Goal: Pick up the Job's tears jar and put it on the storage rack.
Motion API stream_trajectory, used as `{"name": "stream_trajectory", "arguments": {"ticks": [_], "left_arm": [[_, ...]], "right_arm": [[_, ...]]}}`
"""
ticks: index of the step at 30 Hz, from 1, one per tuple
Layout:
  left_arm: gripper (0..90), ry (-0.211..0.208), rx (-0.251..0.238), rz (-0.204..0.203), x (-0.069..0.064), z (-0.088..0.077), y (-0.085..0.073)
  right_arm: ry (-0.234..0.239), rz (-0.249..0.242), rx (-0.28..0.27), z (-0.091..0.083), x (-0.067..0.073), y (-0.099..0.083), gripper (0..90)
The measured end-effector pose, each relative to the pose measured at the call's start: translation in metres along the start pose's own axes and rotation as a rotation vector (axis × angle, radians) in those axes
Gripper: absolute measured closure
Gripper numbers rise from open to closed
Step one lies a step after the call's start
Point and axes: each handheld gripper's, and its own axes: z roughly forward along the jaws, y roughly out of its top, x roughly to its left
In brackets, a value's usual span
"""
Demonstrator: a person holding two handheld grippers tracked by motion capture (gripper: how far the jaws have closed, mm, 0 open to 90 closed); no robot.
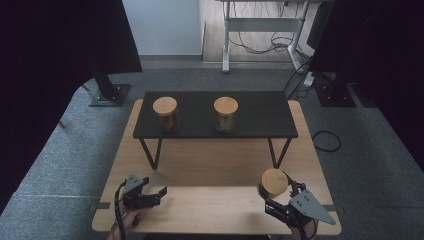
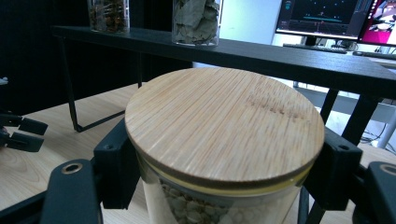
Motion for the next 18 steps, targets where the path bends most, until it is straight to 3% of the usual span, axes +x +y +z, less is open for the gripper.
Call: {"name": "stream_trajectory", "arguments": {"ticks": [18], "left_arm": [[9.0, 0.002, 0.000, 0.000, 0.000, 0.000, 0.000]], "right_arm": [[-0.003, -0.012, -0.028, -0.001, -0.002, 0.013, 24.9]]}}
